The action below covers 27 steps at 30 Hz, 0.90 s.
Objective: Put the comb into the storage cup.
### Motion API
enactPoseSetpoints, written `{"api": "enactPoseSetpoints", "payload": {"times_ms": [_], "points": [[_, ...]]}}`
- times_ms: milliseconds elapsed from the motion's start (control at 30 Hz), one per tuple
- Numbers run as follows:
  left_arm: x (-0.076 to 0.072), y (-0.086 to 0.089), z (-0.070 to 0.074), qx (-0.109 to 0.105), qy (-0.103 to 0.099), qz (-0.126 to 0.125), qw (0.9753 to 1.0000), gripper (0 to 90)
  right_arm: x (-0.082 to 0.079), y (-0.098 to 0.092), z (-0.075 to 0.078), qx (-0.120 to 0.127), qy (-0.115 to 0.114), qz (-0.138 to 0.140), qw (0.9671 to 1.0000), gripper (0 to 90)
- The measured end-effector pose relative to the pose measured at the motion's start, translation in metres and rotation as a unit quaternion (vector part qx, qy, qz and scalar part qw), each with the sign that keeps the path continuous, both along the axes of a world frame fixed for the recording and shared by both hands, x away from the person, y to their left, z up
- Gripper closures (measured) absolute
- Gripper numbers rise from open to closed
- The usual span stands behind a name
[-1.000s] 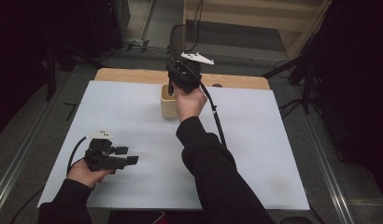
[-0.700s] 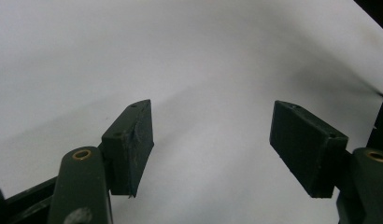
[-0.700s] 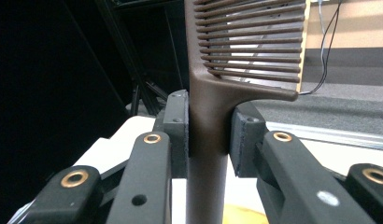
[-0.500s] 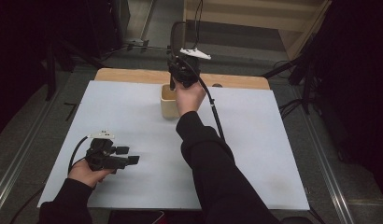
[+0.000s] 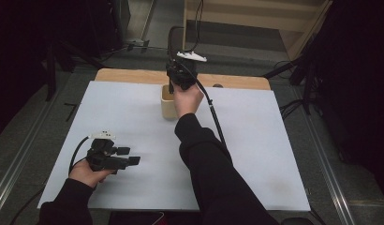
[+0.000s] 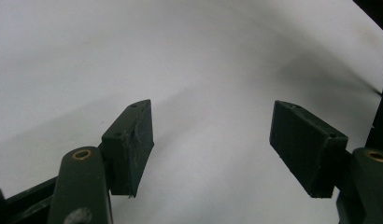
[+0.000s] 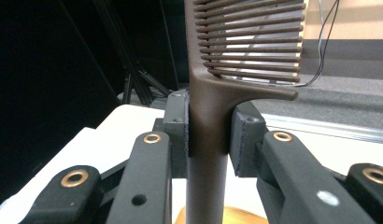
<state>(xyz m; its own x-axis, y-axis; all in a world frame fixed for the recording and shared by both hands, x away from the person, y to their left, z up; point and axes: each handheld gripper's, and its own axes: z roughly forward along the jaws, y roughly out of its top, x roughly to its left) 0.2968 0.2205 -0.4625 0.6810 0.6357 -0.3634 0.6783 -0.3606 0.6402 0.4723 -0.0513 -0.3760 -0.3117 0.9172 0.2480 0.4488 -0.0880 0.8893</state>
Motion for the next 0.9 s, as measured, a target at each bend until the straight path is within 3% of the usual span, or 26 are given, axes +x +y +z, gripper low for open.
{"api": "enactPoseSetpoints", "payload": {"times_ms": [367,900], "points": [[0.0,0.001,0.0,0.001,0.0,0.001,1.0,30.9,0.0,-0.004,-0.003,-0.004,0.0,0.003,1.0,70.0],[0.0,0.001,0.0,0.002,0.001,-0.001,1.0,30.9,-0.003,-0.004,-0.024,-0.01,0.012,0.008,0.9998,70.0]]}}
